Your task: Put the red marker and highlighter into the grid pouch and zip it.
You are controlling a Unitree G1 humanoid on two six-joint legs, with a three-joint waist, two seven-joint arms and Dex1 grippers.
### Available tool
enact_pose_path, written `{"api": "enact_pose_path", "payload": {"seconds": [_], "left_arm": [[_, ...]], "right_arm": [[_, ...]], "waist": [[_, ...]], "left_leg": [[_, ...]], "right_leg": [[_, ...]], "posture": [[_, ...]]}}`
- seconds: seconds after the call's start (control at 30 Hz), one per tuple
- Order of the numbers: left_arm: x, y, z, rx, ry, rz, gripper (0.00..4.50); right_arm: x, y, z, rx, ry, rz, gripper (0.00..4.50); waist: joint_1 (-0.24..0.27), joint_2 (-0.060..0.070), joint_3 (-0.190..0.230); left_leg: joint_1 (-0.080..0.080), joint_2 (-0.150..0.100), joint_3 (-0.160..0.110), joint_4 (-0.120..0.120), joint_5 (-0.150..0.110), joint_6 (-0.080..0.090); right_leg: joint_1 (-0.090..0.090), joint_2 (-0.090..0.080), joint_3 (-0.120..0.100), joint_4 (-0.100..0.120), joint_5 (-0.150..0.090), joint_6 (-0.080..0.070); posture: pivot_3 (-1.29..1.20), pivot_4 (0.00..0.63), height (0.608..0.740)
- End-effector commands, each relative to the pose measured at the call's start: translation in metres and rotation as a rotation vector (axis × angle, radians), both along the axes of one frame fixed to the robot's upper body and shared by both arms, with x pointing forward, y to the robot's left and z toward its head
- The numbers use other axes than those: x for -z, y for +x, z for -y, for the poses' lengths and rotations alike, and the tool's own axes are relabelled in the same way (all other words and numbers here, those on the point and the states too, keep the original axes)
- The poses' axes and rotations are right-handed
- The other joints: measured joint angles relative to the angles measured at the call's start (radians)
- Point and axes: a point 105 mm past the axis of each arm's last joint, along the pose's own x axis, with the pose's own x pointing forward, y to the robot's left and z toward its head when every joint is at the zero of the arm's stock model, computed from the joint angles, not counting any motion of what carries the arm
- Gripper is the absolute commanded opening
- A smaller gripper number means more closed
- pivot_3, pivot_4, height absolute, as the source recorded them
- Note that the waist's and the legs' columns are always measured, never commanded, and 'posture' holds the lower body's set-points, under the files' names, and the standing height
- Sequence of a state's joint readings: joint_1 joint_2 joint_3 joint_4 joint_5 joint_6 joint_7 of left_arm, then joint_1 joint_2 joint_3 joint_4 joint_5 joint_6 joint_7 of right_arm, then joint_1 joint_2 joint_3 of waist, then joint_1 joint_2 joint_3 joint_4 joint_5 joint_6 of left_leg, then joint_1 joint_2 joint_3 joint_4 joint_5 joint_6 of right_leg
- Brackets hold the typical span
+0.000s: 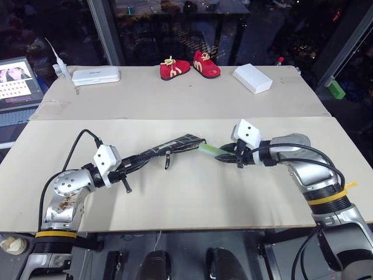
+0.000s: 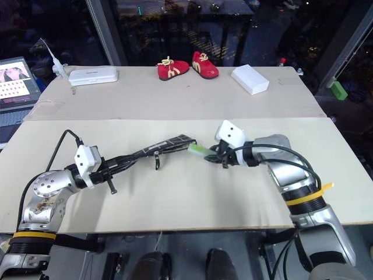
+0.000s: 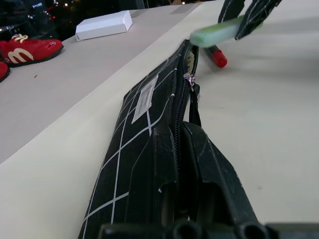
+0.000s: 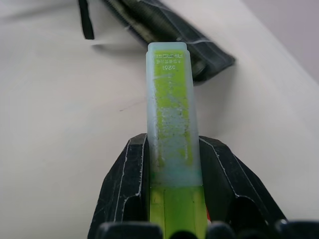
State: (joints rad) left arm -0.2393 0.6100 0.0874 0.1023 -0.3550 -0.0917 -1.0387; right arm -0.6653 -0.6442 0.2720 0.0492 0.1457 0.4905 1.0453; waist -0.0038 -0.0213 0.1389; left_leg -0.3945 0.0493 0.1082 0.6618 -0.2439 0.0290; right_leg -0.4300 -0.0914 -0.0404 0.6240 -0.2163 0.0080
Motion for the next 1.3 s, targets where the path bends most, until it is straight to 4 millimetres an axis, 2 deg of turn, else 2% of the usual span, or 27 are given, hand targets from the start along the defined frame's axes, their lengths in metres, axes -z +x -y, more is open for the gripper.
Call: {"api": "enact_pose_path", "payload": {"seconds": [0.03,0.6,0.87,1.03,1.3], "left_arm": [[-0.011,-0.001,0.003,0.014,0.0,0.057,0.0],[-0.009,-0.003,0.01,0.045,0.009,0.055,0.0],[-0.013,-0.001,0.014,0.059,0.016,0.058,0.0],[-0.016,-0.001,0.016,0.066,0.018,0.06,0.0],[-0.018,0.0,0.017,0.074,0.017,0.059,0.0]], "right_arm": [[-0.009,-0.003,-0.007,-0.056,-0.005,0.041,1.04],[-0.022,0.011,-0.02,-0.057,-0.02,0.086,1.04],[-0.032,0.037,-0.041,-0.01,-0.189,0.336,1.04],[-0.038,0.041,-0.06,-0.032,-0.213,0.432,1.04],[-0.016,0.027,-0.077,-0.187,-0.368,0.582,1.04]], "waist": [[0.0,0.0,0.0],[-0.008,0.0,0.0],[-0.016,0.0,0.0],[-0.011,0.0,0.0],[-0.01,0.0,0.0]], "left_leg": [[0.0,0.0,0.0,0.0,0.0,0.0],[0.001,0.0,0.0,0.0,0.0,0.0],[0.002,0.0,0.001,0.0,0.0,0.0],[-0.001,0.0,0.001,0.0,0.0,0.0],[-0.006,0.0,0.001,0.0,0.001,-0.001]], "right_leg": [[0.0,0.0,0.0,0.0,0.0,0.0],[0.0,0.0,0.0,0.001,0.0,0.0],[0.0,0.0,0.001,0.002,0.0,0.0],[-0.003,0.0,0.0,0.002,0.0,0.0],[-0.008,0.0,0.0,0.003,0.0,0.0]], "posture": [[0.0,0.15,0.74],[0.0,0.15,0.74],[0.0,0.15,0.74],[0.0,0.15,0.74],[0.0,0.15,0.74]]}}
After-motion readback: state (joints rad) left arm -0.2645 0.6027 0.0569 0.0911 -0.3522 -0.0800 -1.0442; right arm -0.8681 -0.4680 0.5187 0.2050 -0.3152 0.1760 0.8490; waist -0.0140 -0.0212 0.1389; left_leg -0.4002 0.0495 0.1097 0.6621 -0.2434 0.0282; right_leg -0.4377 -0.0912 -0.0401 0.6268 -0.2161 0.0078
